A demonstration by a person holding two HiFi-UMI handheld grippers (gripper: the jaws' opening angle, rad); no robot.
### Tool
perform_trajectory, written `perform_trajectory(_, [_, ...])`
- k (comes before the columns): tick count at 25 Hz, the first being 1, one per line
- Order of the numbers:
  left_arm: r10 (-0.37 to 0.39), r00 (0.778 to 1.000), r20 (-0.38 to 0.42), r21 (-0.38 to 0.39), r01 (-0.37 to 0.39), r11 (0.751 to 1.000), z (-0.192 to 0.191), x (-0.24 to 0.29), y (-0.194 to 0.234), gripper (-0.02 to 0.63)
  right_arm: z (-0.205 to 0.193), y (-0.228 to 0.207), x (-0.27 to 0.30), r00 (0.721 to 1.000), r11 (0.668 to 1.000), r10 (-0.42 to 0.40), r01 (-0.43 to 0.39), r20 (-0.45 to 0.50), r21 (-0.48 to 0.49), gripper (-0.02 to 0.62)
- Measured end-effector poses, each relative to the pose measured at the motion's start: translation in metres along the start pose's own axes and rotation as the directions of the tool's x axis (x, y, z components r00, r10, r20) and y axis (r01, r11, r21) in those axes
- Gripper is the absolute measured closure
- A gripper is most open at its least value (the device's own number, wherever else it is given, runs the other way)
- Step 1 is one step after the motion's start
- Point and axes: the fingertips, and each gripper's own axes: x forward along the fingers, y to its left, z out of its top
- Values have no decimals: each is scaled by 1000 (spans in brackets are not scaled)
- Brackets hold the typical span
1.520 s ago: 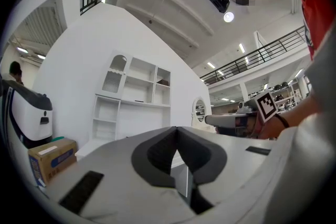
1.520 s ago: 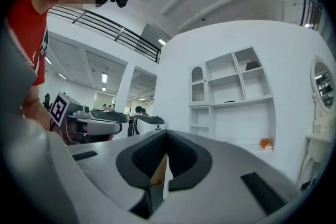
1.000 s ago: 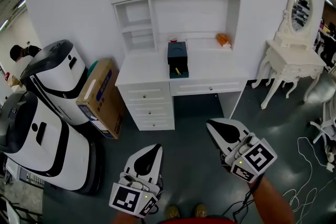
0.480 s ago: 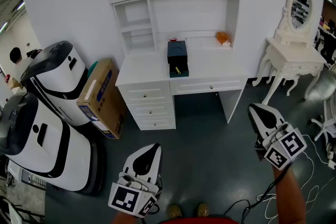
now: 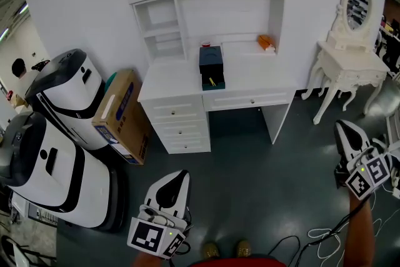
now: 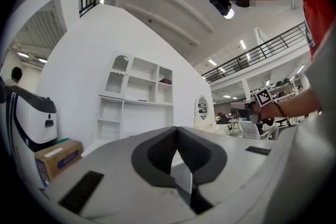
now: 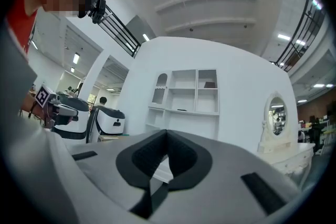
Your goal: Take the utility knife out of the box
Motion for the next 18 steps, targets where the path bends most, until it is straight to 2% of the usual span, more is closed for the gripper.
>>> perform_trajectory(4, [0, 1000, -1, 0, 0, 1000, 1, 1, 1, 575, 2, -15, -23, 999, 999, -45, 45, -3, -19, 588])
perform_trajectory(9, [2, 1000, 1, 1, -2, 1000, 2, 1, 1, 575, -7, -13, -54, 997, 997, -67, 66, -26, -34, 588])
perform_trajectory(15, [15, 1000, -2, -1, -15, 1000, -1, 0, 3, 575, -41, 22, -90, 996, 999, -40, 43, -76, 33, 588])
perform_trajectory(18, [18, 1000, -5, -3, -18, 1000, -2, 2, 4, 575, -55, 53, -94, 996, 996, 8, 0, -86, 92, 588])
